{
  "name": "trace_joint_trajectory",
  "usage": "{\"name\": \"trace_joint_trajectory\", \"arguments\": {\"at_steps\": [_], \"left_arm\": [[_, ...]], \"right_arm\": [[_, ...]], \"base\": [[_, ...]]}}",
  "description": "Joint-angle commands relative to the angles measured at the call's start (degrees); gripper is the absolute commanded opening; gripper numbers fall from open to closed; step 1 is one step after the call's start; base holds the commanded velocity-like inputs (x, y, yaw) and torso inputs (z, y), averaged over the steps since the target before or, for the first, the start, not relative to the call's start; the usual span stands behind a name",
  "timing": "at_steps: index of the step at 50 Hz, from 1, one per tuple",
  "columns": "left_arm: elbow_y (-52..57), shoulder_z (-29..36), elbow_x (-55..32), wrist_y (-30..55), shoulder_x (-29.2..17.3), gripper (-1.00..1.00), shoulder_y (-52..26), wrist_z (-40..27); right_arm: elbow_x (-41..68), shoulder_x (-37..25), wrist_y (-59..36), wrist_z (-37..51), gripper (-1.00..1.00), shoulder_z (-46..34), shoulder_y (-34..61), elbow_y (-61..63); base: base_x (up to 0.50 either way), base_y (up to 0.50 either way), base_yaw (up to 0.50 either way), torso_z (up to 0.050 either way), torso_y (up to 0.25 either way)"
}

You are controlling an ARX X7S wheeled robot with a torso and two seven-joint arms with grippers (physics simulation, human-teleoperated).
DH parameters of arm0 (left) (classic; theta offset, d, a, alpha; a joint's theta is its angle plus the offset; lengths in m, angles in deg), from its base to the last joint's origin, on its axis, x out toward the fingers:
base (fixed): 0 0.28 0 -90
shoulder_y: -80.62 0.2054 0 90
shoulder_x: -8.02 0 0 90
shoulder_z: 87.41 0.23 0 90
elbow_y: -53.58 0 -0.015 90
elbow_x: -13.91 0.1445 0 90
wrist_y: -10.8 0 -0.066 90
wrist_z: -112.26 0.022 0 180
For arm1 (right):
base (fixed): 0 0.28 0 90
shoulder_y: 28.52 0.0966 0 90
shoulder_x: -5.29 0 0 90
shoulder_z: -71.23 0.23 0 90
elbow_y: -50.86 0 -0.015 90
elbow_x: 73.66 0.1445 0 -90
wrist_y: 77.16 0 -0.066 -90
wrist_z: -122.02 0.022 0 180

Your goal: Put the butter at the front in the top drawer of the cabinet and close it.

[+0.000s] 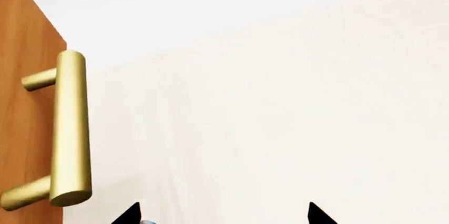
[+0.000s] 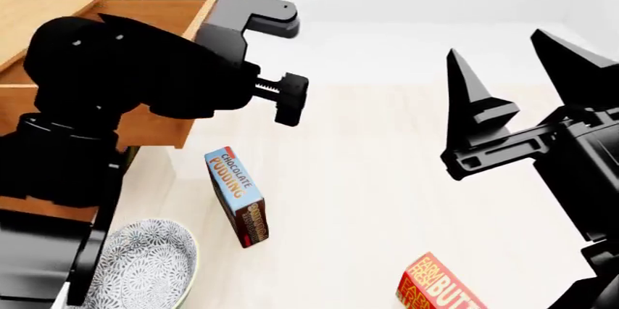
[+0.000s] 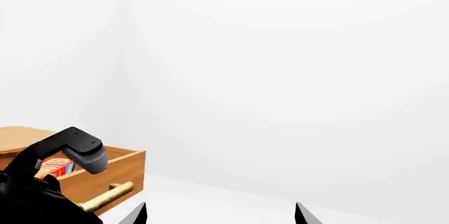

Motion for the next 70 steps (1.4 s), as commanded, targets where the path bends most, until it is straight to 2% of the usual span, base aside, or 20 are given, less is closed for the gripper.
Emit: {"name": "trace_joint_trajectory", "arguments": {"at_steps": [1, 8, 18, 27, 33, 37, 42, 55, 59, 66, 70], "left_arm": [[-4.04, 8.25, 3.59, -3.79, -2.25, 1.0, 1.5, -0.39], [-8.19, 12.5, 8.69, -7.27, -2.9, 1.0, 1.69, -0.63], [-13.14, 14.33, 13.04, -11.24, -4.28, 1.0, 2.17, -2.4], [-19.17, 9.93, 12.56, -13.82, -6.66, 1.0, 0.27, -3.09], [-21.94, 3.22, 9.88, -14.27, -10.27, 1.0, -2.89, -5.59], [-25.23, 1.11, 10.13, -15.95, -12.5, 1.0, -3.81, -6.87], [-30.8, 1.8, 12.62, -19.33, -13.93, 1.0, -4.26, -6.31], [-44.89, 5.19, 20.58, -29.84, -15.04, 1.0, -6.26, -8.57], [-44.05, 5.03, 21.37, -30.26, -16.79, 1.0, -5.01, -12.52], [-36.64, 1.86, 19.95, -28.93, -21.14, 1.0, -1.37, -22.19], [-32.66, -0.11, 18.5, -28.55, -22.43, 1.0, 0.5, -25.29]], "right_arm": [[1.89, 0.0, 0.0, 1.3, 1.0, 0.12, -0.22, 0.18], [2.32, 0.0, 0.0, 1.44, 1.0, 0.31, -0.47, 0.3], [2.5, 0.0, 0.0, 1.33, 1.0, 0.33, -0.59, 0.36], [0.07, 0.0, 0.0, -0.71, 1.0, 0.18, -0.75, 0.35], [0.3, -0.01, 0.01, -0.62, 1.0, 0.19, -1.15, 0.36], [1.14, -0.01, 0.02, 0.08, 1.0, 0.16, -1.24, 0.37], [3.27, 0.0, 0.01, 2.14, 1.0, -0.21, -1.17, 0.33], [0.57, 0.0, 0.0, 0.0, 1.0, -0.84, -0.88, 0.27], [0.06, 0.0, 0.0, -0.41, 1.0, -1.05, -0.68, 0.2], [-1.01, 0.0, 0.0, -1.39, 1.0, -1.25, -0.36, 0.07], [-1.16, 0.0, 0.0, -1.56, 1.0, -1.4, -0.24, 0.0]], "base": [[0.0, 0.0, 0.0, 0.0, 0.0], [0.0, 0.0, 0.0, 0.0, 0.0], [0.0, 0.0, 0.0, 0.0, 0.0], [0.0, 0.0, 0.0, 0.0, 0.0], [0.0, 0.0, 0.0, 0.0, 0.0], [0.0, 0.0, 0.0, 0.0, 0.0], [0.0, 0.0, 0.0, 0.0, 0.0], [0.0, 0.0, 0.0, 0.0, 0.0], [0.0, 0.0, 0.0, 0.0, 0.0], [0.0, 0.0, 0.0, 0.0, 0.0], [0.0, 0.0, 0.0, 0.0, 0.0]]}}
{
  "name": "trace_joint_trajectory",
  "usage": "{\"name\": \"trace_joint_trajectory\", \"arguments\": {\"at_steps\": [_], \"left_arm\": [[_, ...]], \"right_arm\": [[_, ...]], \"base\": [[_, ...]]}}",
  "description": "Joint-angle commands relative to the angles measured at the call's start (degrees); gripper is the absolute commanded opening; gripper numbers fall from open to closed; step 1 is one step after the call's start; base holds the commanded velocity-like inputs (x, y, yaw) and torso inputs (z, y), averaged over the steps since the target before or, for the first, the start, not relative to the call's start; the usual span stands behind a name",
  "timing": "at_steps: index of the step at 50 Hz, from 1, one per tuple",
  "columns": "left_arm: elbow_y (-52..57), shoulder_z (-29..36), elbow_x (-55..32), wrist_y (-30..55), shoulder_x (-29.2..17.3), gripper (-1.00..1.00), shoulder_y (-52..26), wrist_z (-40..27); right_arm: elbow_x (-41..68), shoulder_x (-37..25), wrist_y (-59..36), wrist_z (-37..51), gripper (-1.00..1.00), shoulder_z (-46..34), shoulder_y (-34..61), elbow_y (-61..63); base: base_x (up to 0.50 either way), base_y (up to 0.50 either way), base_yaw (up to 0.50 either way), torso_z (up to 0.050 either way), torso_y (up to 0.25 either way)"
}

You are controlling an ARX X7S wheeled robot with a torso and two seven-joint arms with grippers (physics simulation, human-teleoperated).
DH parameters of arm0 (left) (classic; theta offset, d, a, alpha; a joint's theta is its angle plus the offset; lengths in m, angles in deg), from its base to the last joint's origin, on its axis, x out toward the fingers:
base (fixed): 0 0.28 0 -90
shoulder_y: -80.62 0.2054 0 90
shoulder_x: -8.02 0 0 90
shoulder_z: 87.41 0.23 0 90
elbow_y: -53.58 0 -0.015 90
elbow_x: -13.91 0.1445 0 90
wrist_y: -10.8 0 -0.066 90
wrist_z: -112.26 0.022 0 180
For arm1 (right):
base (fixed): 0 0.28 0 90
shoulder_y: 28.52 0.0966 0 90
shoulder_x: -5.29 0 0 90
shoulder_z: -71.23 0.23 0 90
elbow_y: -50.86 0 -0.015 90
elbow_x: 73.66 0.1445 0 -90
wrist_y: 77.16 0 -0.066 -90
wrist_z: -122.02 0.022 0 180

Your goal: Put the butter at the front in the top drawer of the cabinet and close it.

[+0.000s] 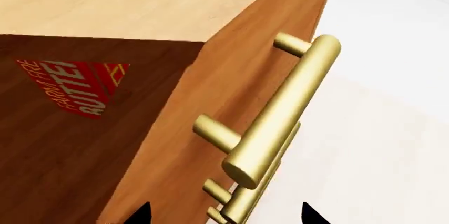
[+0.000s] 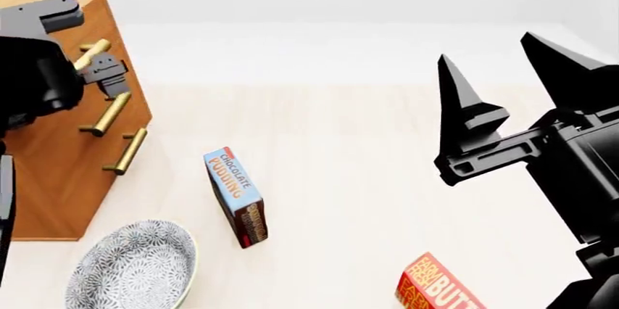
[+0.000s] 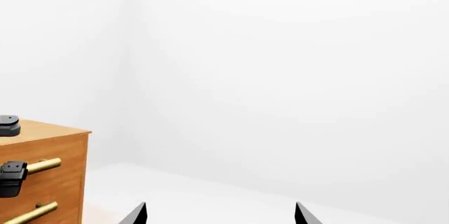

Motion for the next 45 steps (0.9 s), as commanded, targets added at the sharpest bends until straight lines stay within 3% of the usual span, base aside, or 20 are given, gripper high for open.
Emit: {"name": "trace_joint_trajectory", "arguments": {"at_steps": [1, 5, 11, 15, 18, 19, 21, 23, 32, 40, 45], "left_arm": [[3.87, 1.26, 9.03, 2.76, -8.33, 1.0, 4.81, -12.01], [14.13, -0.91, 5.85, 3.86, -9.05, 1.0, 7.55, -13.68], [54.12, -6.29, -8.91, 12.34, -11.23, 1.0, 12.55, -18.14], [80.12, -6.14, -15.55, 15.77, -13.28, 1.0, 11.29, -20.35], [95.27, -8.42, -20.66, 16.58, -14.11, 1.0, 10.21, -25.76], [98.89, -8.84, -20.8, 16.37, -14.45, 1.0, 9.98, -27.06], [107.97, -10.78, -13.65, 8.56, -15.98, 1.0, 14.24, -23.06], [113.16, -8.51, -6.67, 6.83, -17.59, 1.0, 15.76, -22.28], [117.44, -0.77, 13.15, -8.62, -21.44, 1.0, 29.46, -16.27], [115.07, 0.52, 20.49, -20.91, -22.54, 1.0, 39.66, -15.06], [113.84, 0.76, 22.06, -23.94, -22.64, 1.0, 42.36, -14.97]], "right_arm": [[-1.08, -0.01, -0.02, -0.98, 1.0, -0.33, 0.39, -0.15], [-0.95, -0.01, -0.02, -0.76, 1.0, -0.48, 0.48, -0.21], [-1.6, -0.01, -0.02, -0.56, 1.0, -1.12, 0.4, -0.09], [0.33, -0.01, -0.02, 0.83, 1.0, -0.51, 0.01, 0.27], [1.46, -0.01, -0.02, 1.5, 1.0, -0.09, 0.19, 0.29], [1.82, -0.01, -0.02, 1.58, 1.0, 0.08, 0.33, 0.29], [3.51, -0.01, -0.02, 2.65, 1.0, 0.71, 0.41, 0.3], [5.09, -0.01, -0.02, 3.74, 1.0, 1.08, 0.49, 0.3], [10.1, -0.01, -0.02, 6.81, 1.0, 2.48, 1.1, 0.3], [13.32, -0.01, -0.01, 8.62, 1.0, 4.04, 1.27, 0.3], [17.37, -0.01, 0.17, 11.58, 1.0, 5.12, 0.96, 0.3]], "base": [[0.0, 0.0, 0.0, 0.0, 0.0], [0.0, 0.0, 0.0, 0.0, 0.0], [0.0, 0.0, 0.0, 0.0, 0.002], [0.0, 0.0, 0.0, 0.0, 0.0], [0.0, 0.0, 0.0, 0.0, 0.0], [0.0, 0.0, 0.0, 0.0, 0.0], [0.0, 0.0, 0.0, 0.0, 0.0], [0.0, 0.0, 0.0, 0.0, 0.0], [0.0, 0.0, 0.0, 0.0, 0.0], [0.0, 0.0, 0.0, 0.0, 0.0], [0.0, 0.0, 0.0, 0.0, 0.0]]}}
